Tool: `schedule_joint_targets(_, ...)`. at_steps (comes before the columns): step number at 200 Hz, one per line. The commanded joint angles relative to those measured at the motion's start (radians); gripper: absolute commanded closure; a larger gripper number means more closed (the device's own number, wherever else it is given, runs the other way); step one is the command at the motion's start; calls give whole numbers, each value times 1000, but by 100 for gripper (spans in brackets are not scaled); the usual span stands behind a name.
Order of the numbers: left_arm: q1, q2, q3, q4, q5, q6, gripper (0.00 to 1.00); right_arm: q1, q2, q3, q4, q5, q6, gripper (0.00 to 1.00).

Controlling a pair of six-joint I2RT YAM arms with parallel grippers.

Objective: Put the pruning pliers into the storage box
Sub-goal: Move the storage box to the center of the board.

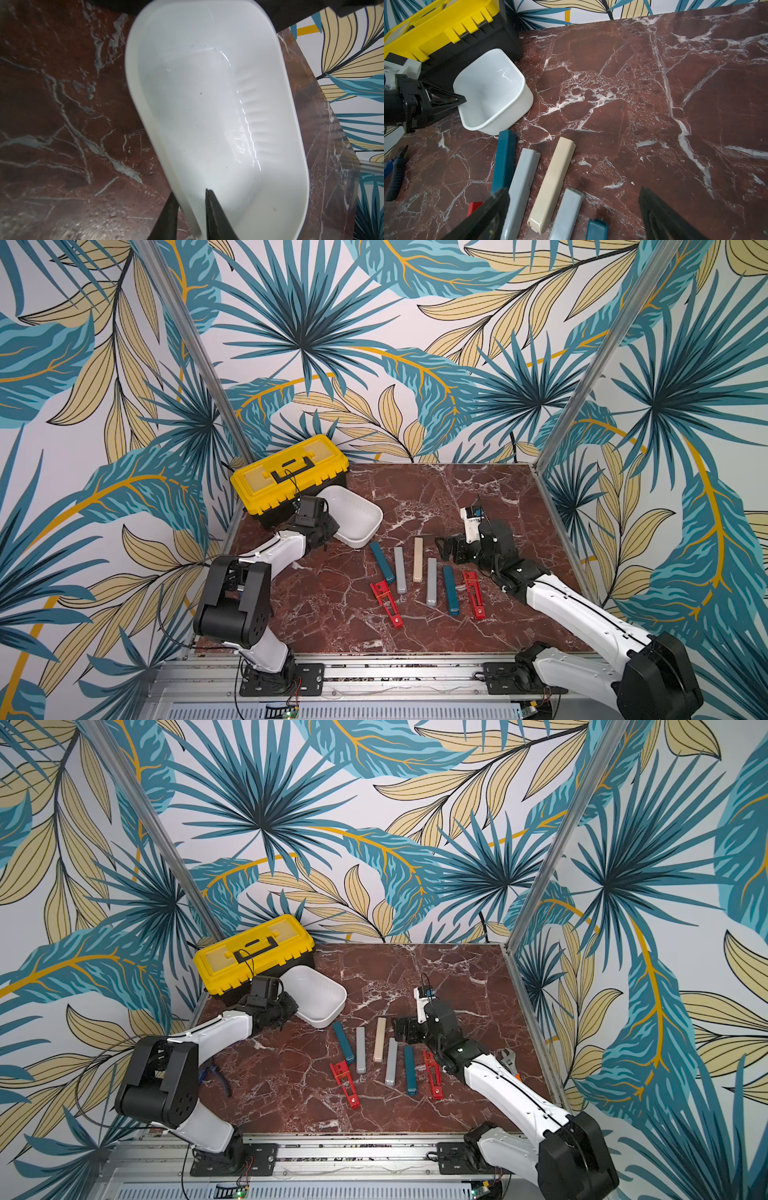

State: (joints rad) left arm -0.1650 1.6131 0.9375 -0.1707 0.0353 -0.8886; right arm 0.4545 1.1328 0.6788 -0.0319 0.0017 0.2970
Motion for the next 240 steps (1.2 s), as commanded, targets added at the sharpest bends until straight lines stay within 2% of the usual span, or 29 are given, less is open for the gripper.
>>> schedule_joint_targets(1, -3, 42, 39, -59, 9, 27, 79, 7, 0, -7, 29, -6, 13, 1)
schedule_joint_targets(21, -4, 67, 52, -60, 31, 27, 92, 9, -5, -10, 20, -6, 10, 0)
schedule_joint_targets(44, -4, 88, 75, -76, 49, 42, 100, 9, -16, -9, 12, -13, 6, 1)
schedule_joint_targets(99, -24, 154, 153, -79, 92, 43, 100, 13, -12, 10, 17, -44, 22, 1)
schedule_joint_targets(125, -60, 215, 290, -155, 62, 50, 100, 23, -16, 11, 25, -49, 38, 1)
schedule_joint_targets(170, -143, 418, 582, -318, -10, 91, 100, 69, -23, 15, 9, -41, 43, 1)
schedule_joint_targets(240, -210, 592, 829, -382, -15, 132, 100, 97, -85, -8, -22, -13, 51, 1)
